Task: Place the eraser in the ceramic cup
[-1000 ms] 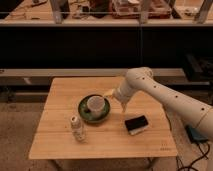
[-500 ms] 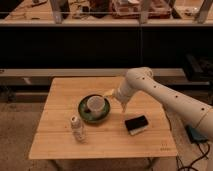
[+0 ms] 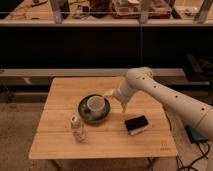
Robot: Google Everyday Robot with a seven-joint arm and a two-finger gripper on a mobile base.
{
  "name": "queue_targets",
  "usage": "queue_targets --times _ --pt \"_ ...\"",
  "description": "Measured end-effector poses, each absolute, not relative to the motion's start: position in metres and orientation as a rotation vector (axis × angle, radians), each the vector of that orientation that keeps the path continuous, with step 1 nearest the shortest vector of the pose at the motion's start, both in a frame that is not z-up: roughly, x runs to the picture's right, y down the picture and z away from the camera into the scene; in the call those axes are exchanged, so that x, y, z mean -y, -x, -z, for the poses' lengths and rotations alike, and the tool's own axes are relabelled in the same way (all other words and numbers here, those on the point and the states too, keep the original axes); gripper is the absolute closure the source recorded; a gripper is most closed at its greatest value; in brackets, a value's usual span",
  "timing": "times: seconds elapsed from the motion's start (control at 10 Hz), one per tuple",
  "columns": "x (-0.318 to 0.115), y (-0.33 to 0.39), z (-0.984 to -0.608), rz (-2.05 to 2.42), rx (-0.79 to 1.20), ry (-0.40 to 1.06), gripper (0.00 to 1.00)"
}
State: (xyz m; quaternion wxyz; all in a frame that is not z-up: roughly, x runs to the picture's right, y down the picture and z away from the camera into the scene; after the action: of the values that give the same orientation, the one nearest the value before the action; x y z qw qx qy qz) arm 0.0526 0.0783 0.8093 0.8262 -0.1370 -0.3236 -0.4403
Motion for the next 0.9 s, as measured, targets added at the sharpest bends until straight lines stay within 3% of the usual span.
queue_targets --times 0.5,0.9 --pt "-0.076 -0.055 -0.808 0.931 0.68 0.299 0.2" --pt "-0.033 -0.107 -0.766 0.712 0.493 0.416 0.2"
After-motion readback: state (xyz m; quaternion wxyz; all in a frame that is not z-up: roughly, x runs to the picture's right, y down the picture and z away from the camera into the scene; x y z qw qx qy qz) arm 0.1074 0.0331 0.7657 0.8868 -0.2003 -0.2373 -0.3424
